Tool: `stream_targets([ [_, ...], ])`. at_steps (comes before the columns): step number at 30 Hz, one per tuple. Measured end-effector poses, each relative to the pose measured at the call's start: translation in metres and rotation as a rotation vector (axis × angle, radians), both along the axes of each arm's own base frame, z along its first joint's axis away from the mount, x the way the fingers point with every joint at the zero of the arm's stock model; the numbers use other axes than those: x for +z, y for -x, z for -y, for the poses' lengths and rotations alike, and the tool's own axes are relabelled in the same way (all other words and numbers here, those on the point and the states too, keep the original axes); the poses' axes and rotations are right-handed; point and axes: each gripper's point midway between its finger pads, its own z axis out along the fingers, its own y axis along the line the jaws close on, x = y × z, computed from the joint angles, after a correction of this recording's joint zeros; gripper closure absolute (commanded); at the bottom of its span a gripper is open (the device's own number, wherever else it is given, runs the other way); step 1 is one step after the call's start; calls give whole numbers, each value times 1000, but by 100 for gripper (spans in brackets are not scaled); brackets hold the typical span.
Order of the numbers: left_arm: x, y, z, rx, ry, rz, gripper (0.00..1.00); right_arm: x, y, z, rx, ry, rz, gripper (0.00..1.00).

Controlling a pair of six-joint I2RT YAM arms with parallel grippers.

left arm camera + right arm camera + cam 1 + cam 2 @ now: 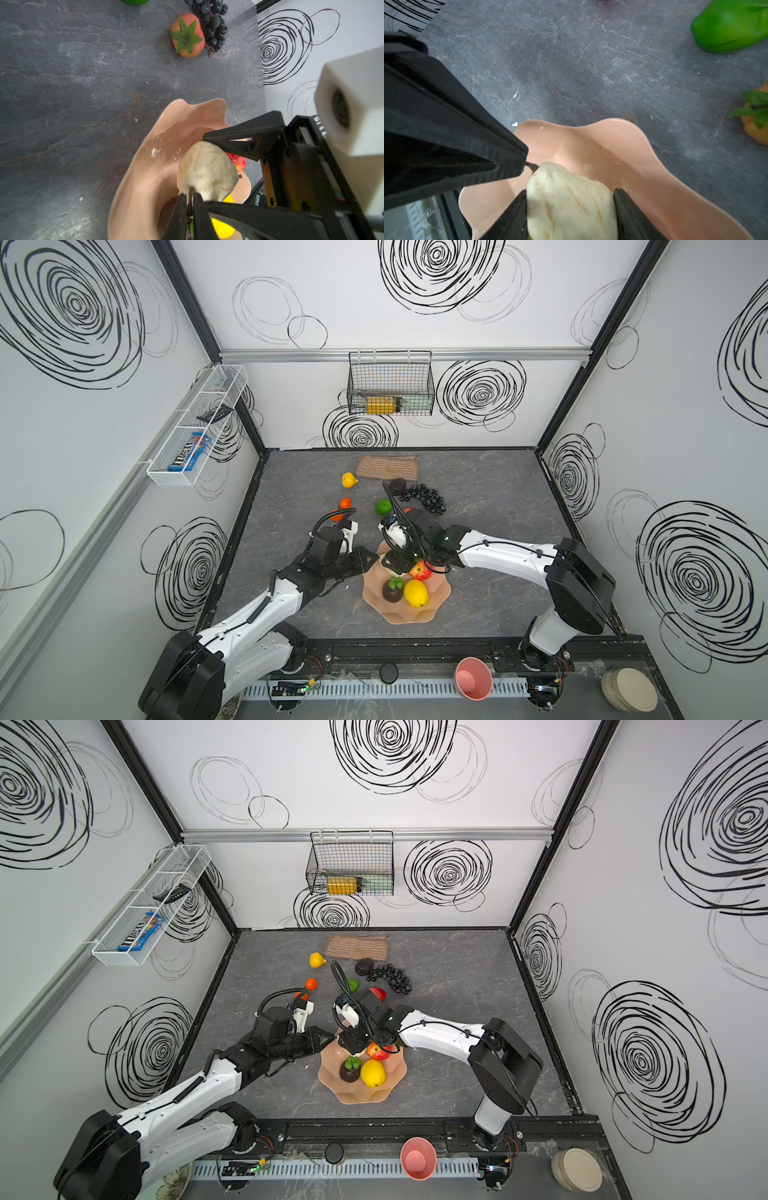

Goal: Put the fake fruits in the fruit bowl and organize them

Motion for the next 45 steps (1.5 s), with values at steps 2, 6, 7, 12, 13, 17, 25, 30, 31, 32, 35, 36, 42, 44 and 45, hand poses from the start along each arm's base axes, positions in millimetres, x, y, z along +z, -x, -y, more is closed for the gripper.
stream_targets([
  [2, 0, 0, 0, 0, 0, 1, 94, 0, 0, 0, 0, 0, 0, 34],
  [6, -1, 0, 0, -8, -10, 10, 96, 0, 0, 0, -5, -1, -1, 25],
  [7, -1, 0, 0, -8, -16, 14, 96, 0, 0, 1, -6, -3, 2, 23],
  [12, 0, 1, 3, -31, -81, 53, 96, 7, 2, 5, -17, -22, 9, 17],
  [13, 3, 1, 5, -37, -94, 69, 96, 10, 2, 6, -19, -26, 12, 17],
  [17, 20, -1, 17, -75, -121, 146, 96, 20, 2, 8, -25, -47, 28, 17],
  [25, 32, 4, 41, -151, -196, 232, 94, 44, -4, 40, -99, -86, 83, 16],
  [30, 16, 14, 47, -196, -280, 223, 94, 64, -13, 69, -195, -121, 145, 16],
  [31, 15, 15, 48, -200, -297, 223, 94, 67, -14, 75, -212, -129, 160, 16],
  [32, 14, 16, 48, -205, -313, 226, 93, 69, -15, 80, -226, -136, 175, 16],
  [35, 15, 16, 50, -211, -347, 247, 92, 72, -12, 93, -260, -155, 211, 15],
  [36, 17, 16, 51, -213, -353, 256, 91, 72, -12, 97, -272, -160, 218, 15],
  [42, 18, 20, 59, -254, -394, 273, 84, 83, -20, 114, -340, -185, 264, 15],
  [44, 16, 23, 63, -282, -414, 269, 79, 86, -23, 116, -356, -190, 272, 15],
  [45, 16, 24, 65, -291, -420, 271, 76, 87, -25, 117, -360, -192, 274, 15],
])
